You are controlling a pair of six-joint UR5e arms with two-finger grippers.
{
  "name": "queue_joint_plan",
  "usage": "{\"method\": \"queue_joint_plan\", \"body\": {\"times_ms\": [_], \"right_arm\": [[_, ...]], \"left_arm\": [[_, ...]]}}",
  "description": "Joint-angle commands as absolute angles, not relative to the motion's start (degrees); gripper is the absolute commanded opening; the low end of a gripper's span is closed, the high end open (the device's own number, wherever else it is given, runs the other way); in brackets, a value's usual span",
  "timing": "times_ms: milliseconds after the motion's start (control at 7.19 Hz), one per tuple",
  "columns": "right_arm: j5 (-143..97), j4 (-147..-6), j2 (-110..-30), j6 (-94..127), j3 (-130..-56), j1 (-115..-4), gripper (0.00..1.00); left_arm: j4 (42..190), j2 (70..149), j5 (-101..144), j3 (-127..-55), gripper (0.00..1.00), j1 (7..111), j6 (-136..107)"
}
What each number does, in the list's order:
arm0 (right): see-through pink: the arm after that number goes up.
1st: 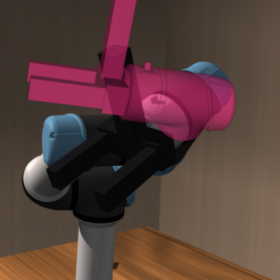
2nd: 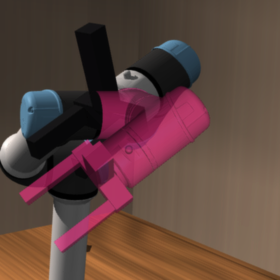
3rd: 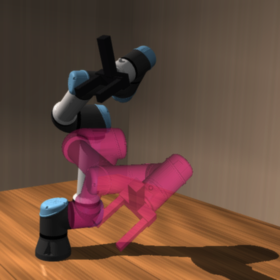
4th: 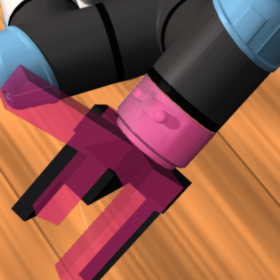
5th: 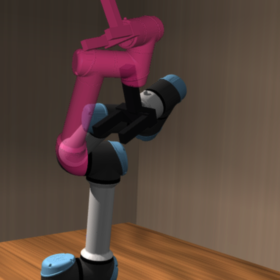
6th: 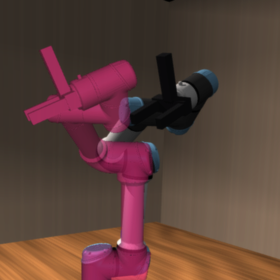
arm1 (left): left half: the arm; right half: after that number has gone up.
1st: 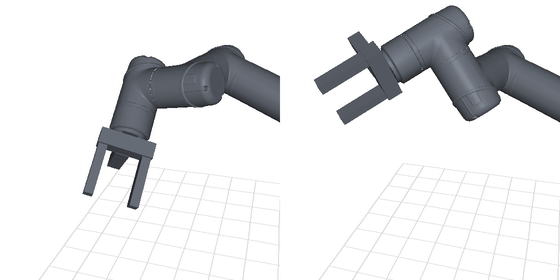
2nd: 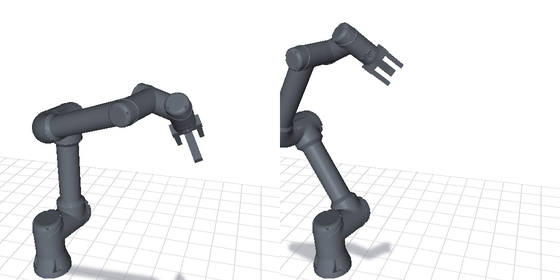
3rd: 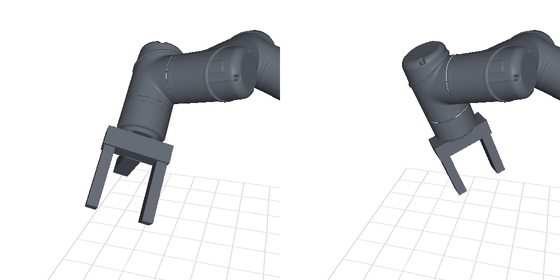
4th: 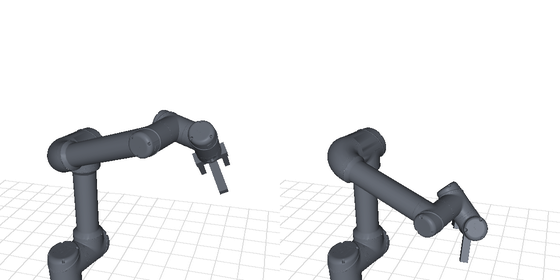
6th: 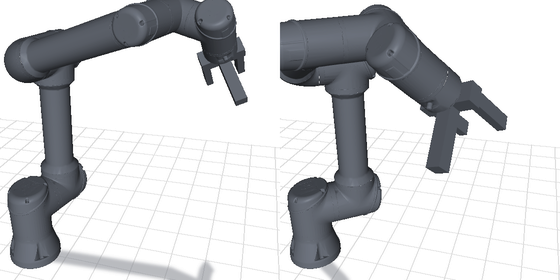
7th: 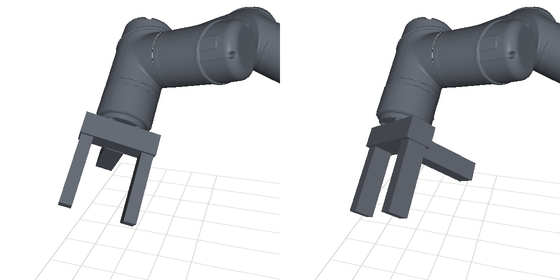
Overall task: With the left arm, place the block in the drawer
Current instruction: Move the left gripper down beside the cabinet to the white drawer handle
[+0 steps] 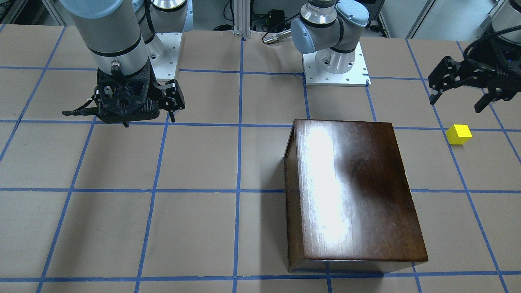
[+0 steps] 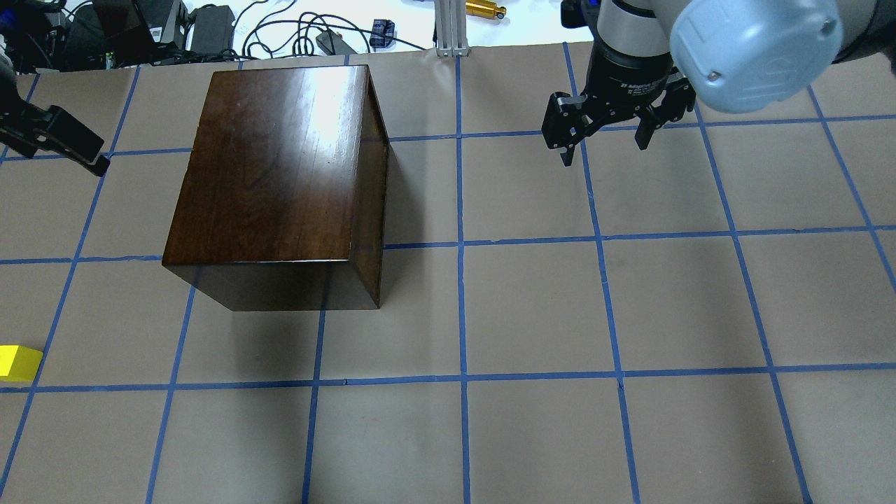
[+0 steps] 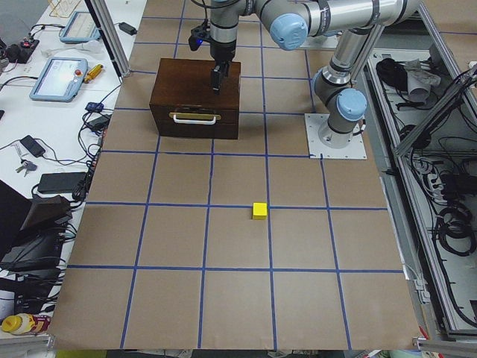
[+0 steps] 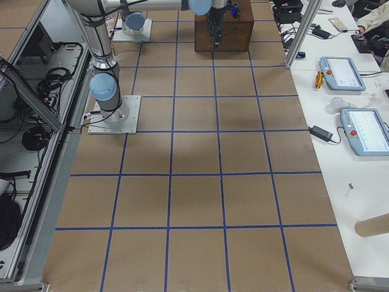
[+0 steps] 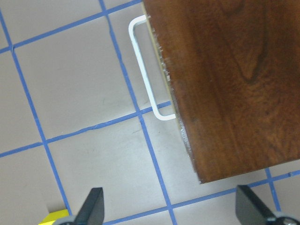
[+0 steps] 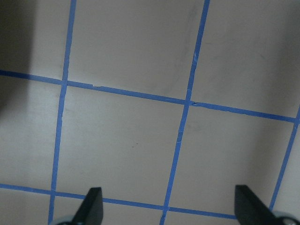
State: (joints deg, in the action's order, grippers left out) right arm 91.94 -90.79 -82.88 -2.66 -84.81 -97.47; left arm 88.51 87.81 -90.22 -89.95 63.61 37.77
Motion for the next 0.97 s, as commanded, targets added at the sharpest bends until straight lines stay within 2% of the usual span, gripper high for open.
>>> {"method": "queue_joint_plan", "body": {"times_ms": [0,418,835], "right_arm": [[91.9,-90.8,-82.9,-2.6,-84.8,-97.5,1.0],[91.9,-90.8,-82.9,-2.6,-84.8,-97.5,1.0],[91.9,-90.8,-82.9,-2.6,-84.8,-97.5,1.0]], "left_arm": [[88.2,91.0,-89.3,-89.7,1.0,59.3,35.2],[84.2,98.7,-89.3,-89.5,1.0,54.4,31.2],[79.6,107.2,-83.5,-89.4,1.0,54.4,23.3]]}}
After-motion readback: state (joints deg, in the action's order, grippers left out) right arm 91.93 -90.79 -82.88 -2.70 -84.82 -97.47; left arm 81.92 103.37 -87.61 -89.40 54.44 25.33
